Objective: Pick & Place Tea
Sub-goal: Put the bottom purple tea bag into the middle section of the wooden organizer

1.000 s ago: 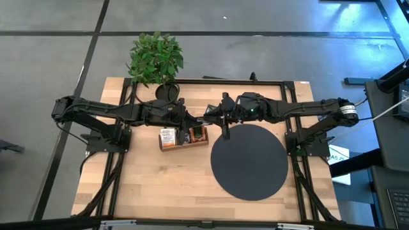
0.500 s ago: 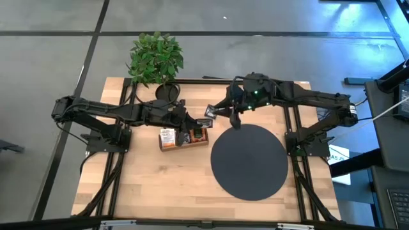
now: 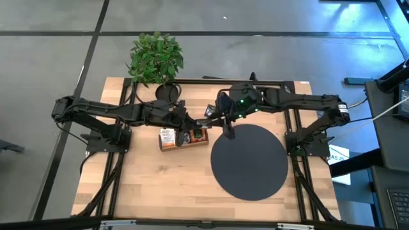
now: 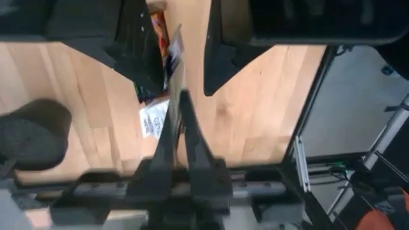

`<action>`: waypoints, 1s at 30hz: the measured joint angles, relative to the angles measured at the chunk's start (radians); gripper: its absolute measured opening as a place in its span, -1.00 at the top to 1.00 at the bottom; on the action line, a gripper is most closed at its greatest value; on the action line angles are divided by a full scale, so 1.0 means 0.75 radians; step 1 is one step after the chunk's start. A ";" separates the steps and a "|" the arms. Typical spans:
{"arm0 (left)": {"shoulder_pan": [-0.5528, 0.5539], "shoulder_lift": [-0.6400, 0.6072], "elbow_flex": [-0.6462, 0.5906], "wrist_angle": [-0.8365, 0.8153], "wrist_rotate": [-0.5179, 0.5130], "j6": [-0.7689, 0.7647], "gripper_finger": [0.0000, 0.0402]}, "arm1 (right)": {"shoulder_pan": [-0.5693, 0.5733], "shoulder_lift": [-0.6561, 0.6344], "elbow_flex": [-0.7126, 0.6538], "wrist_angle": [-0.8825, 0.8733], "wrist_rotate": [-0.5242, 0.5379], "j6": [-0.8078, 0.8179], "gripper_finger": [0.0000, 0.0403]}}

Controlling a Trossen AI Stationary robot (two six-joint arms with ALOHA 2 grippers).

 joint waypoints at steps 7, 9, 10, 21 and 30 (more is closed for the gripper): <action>0.000 0.000 -0.001 -0.028 0.000 0.001 0.95 | -0.002 0.000 0.000 -0.004 0.000 -0.012 0.77; -0.001 0.000 -0.001 -0.026 0.001 0.002 0.95 | -0.002 0.000 0.000 -0.004 0.002 -0.036 0.89; -0.001 0.000 -0.001 -0.026 0.000 0.002 0.94 | -0.002 0.000 0.000 -0.004 0.003 -0.043 0.94; -0.001 -0.007 -0.001 -0.032 0.004 0.039 0.78 | -0.002 0.000 0.000 -0.006 0.035 -0.042 0.97; -0.001 -0.215 -0.001 -0.392 -0.005 -0.056 0.44 | -0.002 0.000 -0.009 -0.033 0.038 -0.035 0.98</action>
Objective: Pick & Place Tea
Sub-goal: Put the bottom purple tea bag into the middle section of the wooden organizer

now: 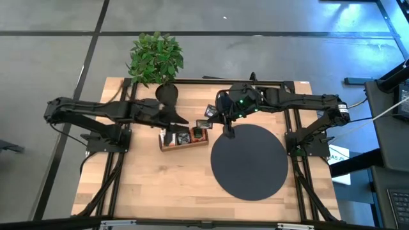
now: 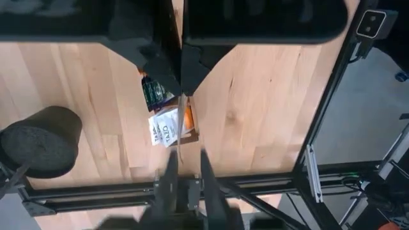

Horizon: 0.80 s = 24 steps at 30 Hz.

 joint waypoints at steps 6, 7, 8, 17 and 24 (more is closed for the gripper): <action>-0.051 -0.154 0.000 -0.051 -0.003 -0.002 0.40 | 0.000 0.015 -0.213 0.379 -0.017 -0.007 0.98; -0.063 -0.171 0.000 -0.053 -0.003 0.008 0.40 | 0.000 0.031 -0.257 0.480 -0.023 -0.011 0.98; -0.074 -0.184 0.000 -0.047 -0.003 0.018 0.41 | 0.000 0.047 -0.288 0.584 -0.024 -0.024 0.98; -0.126 -0.198 -0.001 -0.067 -0.003 0.001 0.42 | -0.019 0.399 -0.228 0.759 -0.150 -0.087 0.98; -0.125 -0.196 -0.001 -0.141 -0.004 -0.056 0.41 | -0.026 0.582 -0.174 0.754 -0.139 -0.178 0.98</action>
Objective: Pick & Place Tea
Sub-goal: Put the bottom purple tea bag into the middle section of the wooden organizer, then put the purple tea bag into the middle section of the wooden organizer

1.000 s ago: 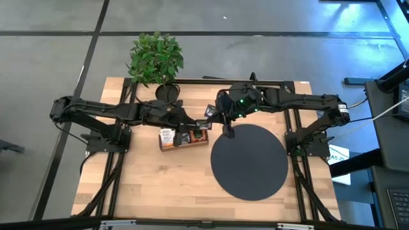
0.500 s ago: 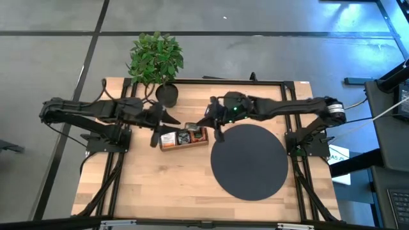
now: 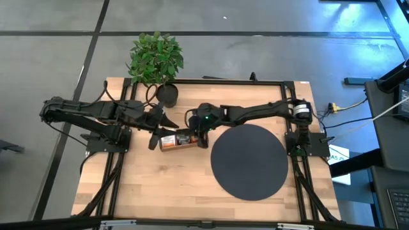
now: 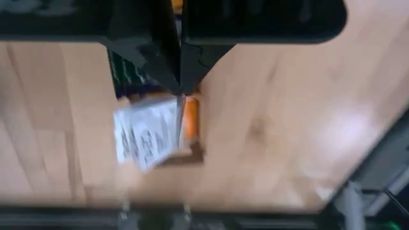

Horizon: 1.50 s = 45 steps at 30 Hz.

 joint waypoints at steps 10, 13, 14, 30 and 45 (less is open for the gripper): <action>0.000 0.000 0.000 0.004 -0.001 0.000 0.40 | -0.007 0.048 0.003 0.009 0.065 -0.038 0.98; 0.000 0.000 0.000 0.003 -0.001 0.000 0.40 | -0.007 0.059 0.002 -0.009 0.065 -0.040 0.98; 0.000 0.000 0.000 0.002 -0.001 0.000 0.40 | -0.007 0.065 0.002 0.002 0.065 -0.041 0.98; 0.000 0.000 0.000 -0.006 -0.003 0.000 0.40 | -0.005 0.164 0.002 0.017 0.091 -0.039 0.95; 0.000 0.000 0.000 -0.015 -0.003 0.000 0.40 | -0.010 0.091 0.000 0.011 0.204 -0.005 0.34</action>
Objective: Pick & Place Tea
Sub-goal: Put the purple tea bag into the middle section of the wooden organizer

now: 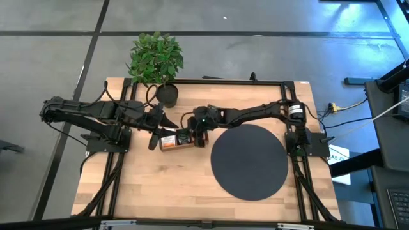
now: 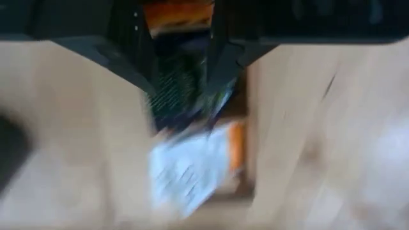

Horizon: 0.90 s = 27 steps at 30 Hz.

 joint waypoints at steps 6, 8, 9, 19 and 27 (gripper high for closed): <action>0.000 0.000 0.000 0.001 0.000 0.000 0.40 | -0.012 -0.123 0.001 0.009 0.032 0.005 0.28; 0.000 0.000 0.000 0.001 -0.004 0.000 0.40 | -0.010 -0.158 0.001 -0.007 -0.017 -0.029 0.28; 0.000 0.000 0.000 0.001 -0.010 -0.001 0.40 | -0.009 -0.175 0.002 -0.022 -0.024 -0.046 0.28; 0.001 0.008 0.001 0.001 -0.186 -0.025 0.40 | -0.236 -0.382 0.061 -0.588 -0.110 0.146 0.34; 0.048 0.053 0.001 0.013 -0.217 -0.030 0.40 | -0.447 -0.340 0.058 -0.778 -0.044 0.193 0.33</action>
